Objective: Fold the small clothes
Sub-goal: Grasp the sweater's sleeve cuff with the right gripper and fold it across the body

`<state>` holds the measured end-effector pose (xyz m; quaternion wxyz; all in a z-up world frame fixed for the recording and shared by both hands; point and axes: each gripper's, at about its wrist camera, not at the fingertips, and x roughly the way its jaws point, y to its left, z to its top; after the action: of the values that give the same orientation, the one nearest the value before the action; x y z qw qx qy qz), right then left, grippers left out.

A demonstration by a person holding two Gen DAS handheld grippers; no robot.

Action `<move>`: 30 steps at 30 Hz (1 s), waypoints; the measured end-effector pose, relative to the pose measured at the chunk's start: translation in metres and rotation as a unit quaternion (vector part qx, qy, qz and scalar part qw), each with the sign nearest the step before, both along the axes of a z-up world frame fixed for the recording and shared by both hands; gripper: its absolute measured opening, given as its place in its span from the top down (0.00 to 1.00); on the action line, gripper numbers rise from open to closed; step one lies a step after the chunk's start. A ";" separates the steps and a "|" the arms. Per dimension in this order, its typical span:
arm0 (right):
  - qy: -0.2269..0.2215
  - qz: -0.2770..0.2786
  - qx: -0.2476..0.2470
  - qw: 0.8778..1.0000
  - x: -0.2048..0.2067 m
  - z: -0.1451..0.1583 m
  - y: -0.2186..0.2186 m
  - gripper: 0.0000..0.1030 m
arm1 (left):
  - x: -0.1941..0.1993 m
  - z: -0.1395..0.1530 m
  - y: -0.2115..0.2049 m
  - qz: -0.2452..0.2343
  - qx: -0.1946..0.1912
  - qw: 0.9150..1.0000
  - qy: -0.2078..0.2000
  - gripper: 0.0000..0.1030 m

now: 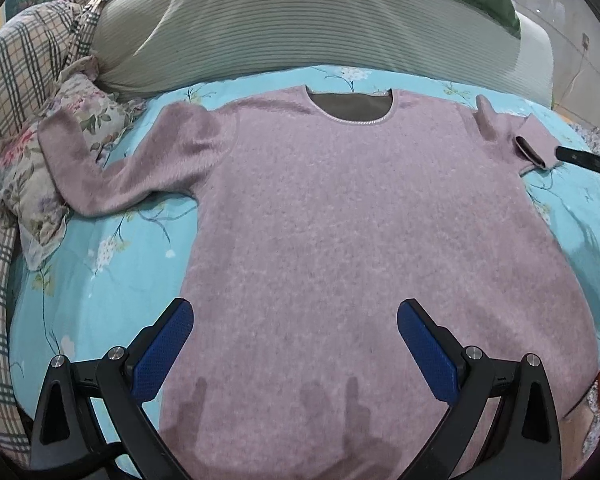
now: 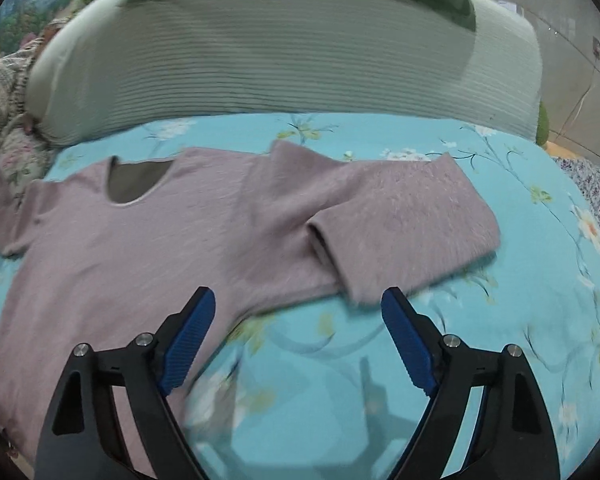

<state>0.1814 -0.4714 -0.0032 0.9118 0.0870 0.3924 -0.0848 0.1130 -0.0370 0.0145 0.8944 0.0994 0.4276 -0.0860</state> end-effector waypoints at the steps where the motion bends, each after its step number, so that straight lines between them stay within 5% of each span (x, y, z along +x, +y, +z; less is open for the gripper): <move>1: 0.007 0.000 -0.002 1.000 0.007 -0.005 -0.004 0.25 | 0.003 0.000 -0.002 0.001 0.001 1.000 0.000 0.01; 6: 0.055 -0.006 -0.023 0.998 0.047 -0.034 -0.021 0.42 | 0.021 -0.005 -0.006 0.004 0.005 1.000 0.007 0.01; 10: 0.055 -0.037 0.017 0.998 0.049 -0.036 -0.041 0.94 | 0.034 -0.017 -0.011 0.006 0.014 1.000 0.019 0.01; 17: -0.028 0.017 0.187 0.982 0.036 0.006 0.002 0.95 | 0.038 -0.027 -0.013 0.000 0.002 1.000 0.022 0.01; 25: -0.044 0.160 0.339 0.926 0.095 0.031 0.152 0.95 | 0.040 -0.026 0.006 0.015 -0.037 0.999 0.020 0.01; 30: -0.013 0.204 0.388 0.899 0.151 0.012 0.248 0.95 | 0.046 -0.023 0.023 0.023 -0.061 0.998 0.018 0.01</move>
<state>0.3319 -0.2238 0.0086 0.8081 0.3532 0.3914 0.2629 0.1591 -0.0136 -0.0088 0.8926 0.0328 0.4399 -0.0931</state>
